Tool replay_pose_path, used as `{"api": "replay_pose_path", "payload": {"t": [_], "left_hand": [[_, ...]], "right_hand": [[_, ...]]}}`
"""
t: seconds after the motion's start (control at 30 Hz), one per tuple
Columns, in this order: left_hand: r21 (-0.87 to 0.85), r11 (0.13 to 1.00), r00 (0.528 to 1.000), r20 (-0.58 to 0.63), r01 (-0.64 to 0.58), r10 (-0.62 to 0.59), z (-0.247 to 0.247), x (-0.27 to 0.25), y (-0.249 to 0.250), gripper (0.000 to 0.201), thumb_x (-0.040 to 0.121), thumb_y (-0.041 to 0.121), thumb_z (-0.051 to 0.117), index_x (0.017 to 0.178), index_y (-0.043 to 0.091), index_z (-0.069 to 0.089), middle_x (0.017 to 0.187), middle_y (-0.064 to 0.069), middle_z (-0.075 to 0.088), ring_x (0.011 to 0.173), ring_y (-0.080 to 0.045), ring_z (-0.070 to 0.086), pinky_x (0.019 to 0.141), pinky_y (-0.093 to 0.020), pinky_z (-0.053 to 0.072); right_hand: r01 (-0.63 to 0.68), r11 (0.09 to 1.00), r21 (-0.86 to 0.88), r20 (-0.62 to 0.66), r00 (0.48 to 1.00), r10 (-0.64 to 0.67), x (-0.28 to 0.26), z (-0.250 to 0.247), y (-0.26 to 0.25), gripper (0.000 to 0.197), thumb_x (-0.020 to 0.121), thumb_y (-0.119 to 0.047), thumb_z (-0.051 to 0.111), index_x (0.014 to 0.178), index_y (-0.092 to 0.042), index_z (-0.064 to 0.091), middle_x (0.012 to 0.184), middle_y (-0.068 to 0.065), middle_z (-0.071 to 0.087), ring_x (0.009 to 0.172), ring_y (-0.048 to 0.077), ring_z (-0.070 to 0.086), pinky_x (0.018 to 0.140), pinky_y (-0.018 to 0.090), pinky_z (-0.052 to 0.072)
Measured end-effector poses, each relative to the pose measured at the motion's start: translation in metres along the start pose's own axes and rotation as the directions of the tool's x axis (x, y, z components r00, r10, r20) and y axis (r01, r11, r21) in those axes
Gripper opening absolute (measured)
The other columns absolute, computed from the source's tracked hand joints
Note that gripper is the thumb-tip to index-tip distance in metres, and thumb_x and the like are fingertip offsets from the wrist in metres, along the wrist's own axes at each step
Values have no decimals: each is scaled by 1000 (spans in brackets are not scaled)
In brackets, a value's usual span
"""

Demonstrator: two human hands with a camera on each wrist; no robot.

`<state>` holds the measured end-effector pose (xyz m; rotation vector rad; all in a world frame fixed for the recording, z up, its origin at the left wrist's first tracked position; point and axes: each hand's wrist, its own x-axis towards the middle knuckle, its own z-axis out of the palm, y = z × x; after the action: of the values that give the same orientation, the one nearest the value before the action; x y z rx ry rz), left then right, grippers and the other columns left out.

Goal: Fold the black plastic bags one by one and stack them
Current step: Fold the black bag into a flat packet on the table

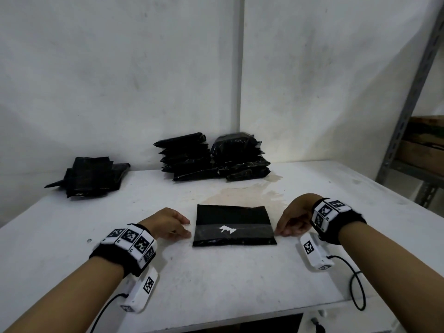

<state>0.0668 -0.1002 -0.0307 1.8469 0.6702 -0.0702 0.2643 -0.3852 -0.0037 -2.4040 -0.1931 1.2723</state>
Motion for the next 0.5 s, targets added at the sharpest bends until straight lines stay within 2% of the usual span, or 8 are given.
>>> {"api": "replay_pose_path", "payload": {"t": [0.07,0.13,0.23,0.3,0.4,0.43,0.5], "left_hand": [[27,1000,1000,2,-2,2,1,0,0,37,73,-13,74,105,1,62,84,-16,61,64,-19,60,56,-21,54],[52,999,1000,6,-8,7,0,0,0,34,73,-12,73,101,3,61,81,-15,59,63,-19,57,54,-21,52],[74,997,1000,19,-14,13,0,1,0,30,75,-11,72,97,5,61,74,-12,55,59,-18,52,51,-20,50],[89,996,1000,22,-18,16,0,2,0,26,76,-8,72,95,7,63,74,-10,59,61,-17,55,54,-20,50],[111,993,999,43,-38,34,3,0,1,20,75,13,80,89,7,67,75,-8,62,61,-13,55,52,-18,45],[121,992,998,58,-47,41,4,0,1,30,70,21,83,89,5,67,73,-9,60,59,-13,52,52,-17,42],[152,987,997,52,-57,50,7,3,0,43,61,29,87,89,4,67,69,-10,54,57,-15,47,53,-19,41]], "right_hand": [[26,1000,5,-43,999,-26,-5,3,-1,8,78,-8,77,72,-8,73,68,4,70,51,7,62,50,16,50],[49,999,-16,-56,997,-49,-11,5,-3,11,77,-14,79,69,-9,73,68,4,69,50,8,61,51,17,51],[39,992,-121,-91,995,-50,-15,9,-5,29,81,-39,76,72,-12,69,62,-2,67,50,5,60,50,16,50],[31,986,-163,-118,992,-51,-14,11,-6,35,81,-48,73,75,-15,66,58,-5,64,50,4,58,50,15,49],[28,971,-239,-104,993,-54,-12,16,-7,44,87,-46,66,55,-19,56,43,-7,49,37,5,45,45,13,40],[19,964,-266,-99,994,-47,-12,18,-8,49,89,-46,64,50,-20,51,41,-7,45,38,6,41,45,14,38],[6,938,-345,-112,993,-48,-13,19,-12,49,87,-50,64,53,-21,46,42,-9,44,45,8,38,49,15,36]]}}
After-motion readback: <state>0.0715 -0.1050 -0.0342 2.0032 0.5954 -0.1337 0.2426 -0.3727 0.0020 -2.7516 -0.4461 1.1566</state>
